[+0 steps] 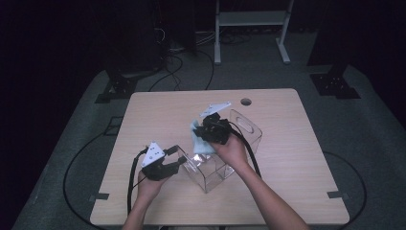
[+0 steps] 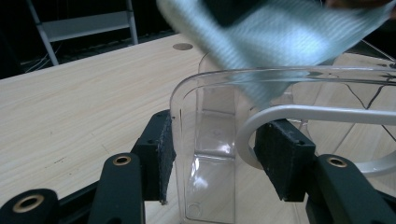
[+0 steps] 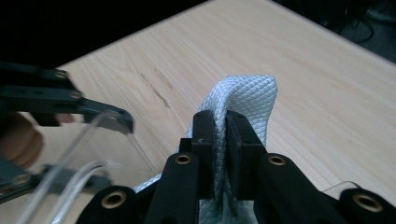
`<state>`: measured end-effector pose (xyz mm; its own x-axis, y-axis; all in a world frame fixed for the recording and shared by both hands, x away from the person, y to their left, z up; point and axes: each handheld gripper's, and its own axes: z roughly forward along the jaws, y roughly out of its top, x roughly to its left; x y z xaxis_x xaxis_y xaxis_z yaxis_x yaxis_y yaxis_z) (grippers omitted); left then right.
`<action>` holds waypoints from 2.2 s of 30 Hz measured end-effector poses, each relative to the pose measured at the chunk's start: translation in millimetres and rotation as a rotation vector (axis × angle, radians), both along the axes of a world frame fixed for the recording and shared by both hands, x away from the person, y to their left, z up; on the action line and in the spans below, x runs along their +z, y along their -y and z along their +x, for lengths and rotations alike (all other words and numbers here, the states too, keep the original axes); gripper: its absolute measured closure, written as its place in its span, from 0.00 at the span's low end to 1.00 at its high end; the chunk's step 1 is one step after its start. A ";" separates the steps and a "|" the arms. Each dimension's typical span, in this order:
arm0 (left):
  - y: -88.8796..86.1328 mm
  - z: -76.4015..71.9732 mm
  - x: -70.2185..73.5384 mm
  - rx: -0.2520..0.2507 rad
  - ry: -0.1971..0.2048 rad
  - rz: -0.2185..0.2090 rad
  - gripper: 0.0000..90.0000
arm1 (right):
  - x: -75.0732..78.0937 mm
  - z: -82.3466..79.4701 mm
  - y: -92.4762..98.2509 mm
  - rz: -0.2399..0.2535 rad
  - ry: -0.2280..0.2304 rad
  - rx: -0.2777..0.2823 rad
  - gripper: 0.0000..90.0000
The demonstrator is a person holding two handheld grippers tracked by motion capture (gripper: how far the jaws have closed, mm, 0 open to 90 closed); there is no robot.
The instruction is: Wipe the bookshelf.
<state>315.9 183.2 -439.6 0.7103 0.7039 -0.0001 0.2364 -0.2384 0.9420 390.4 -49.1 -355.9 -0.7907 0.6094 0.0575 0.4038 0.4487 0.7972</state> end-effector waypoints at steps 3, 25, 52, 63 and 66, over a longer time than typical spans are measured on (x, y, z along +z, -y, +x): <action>0.1 0.1 -0.1 0.001 0.000 -0.002 0.52 | 10.0 -14.4 9.9 0.033 0.025 0.020 0.91; 0.0 0.2 -0.2 0.002 -0.005 -0.003 0.52 | -23.3 -106.7 120.6 0.114 0.044 -0.047 0.91; 1.4 -0.6 -1.5 0.019 -0.003 -0.007 0.53 | -82.9 -137.7 62.2 0.206 -0.018 0.078 0.91; 4.1 0.4 -1.8 0.019 -0.002 -0.016 0.52 | -82.9 -121.2 88.3 0.204 -0.011 -0.025 0.91; 4.1 0.4 -2.4 0.021 -0.002 -0.022 0.52 | -84.2 -126.6 80.6 0.214 -0.005 -0.008 0.91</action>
